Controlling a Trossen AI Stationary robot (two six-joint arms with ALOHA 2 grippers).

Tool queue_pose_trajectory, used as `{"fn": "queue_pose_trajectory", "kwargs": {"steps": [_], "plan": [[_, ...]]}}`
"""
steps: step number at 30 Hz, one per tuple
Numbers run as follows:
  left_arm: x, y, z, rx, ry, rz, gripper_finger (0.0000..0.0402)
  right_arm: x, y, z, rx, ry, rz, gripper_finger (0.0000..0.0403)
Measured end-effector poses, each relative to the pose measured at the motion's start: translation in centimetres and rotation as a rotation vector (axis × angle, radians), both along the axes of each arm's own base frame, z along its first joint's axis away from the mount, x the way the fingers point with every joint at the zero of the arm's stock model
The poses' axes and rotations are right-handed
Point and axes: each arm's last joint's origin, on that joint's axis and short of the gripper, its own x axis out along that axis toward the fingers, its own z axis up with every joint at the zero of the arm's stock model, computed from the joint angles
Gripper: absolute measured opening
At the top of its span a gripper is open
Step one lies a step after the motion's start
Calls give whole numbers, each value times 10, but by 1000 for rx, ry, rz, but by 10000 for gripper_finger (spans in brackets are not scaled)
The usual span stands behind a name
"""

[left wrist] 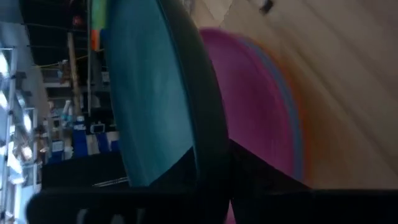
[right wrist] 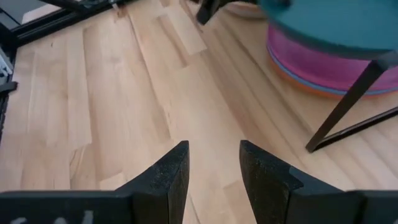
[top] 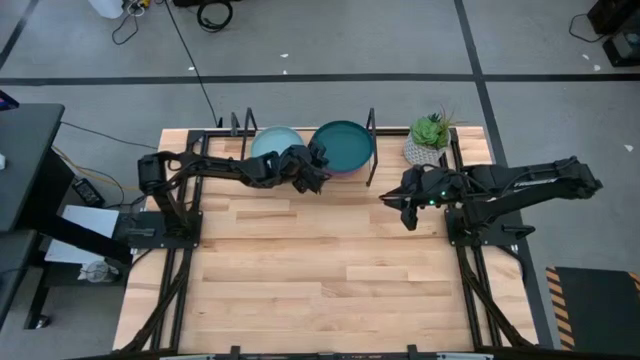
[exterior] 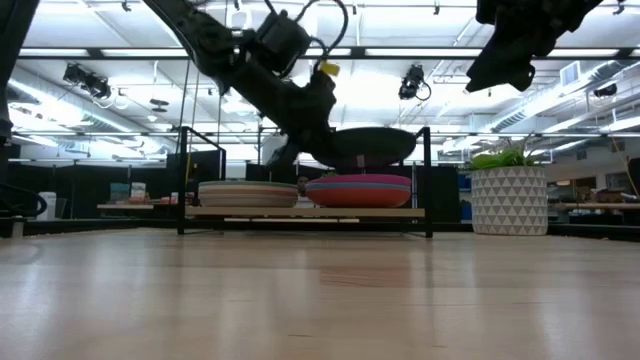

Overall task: Place and stack plates onto a shelf
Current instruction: Stack the dark blue plate on top of the pink plate on the shelf

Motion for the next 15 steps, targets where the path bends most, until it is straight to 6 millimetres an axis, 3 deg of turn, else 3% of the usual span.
{"fn": "queue_pose_trajectory", "kwargs": {"steps": [5, 11, 15], "plan": [[0, 16, -8, -61, -39, 5, 105, 1, 4, -5, 33, 16, -6, 148], [5, 15, 6, -175, -56, 5, 164, 1, 9, -6, 42, 29, 14, 148], [7, 14, 15, -288, -21, 12, 182, 0, 10, -7, 42, 31, 24, 148]]}}
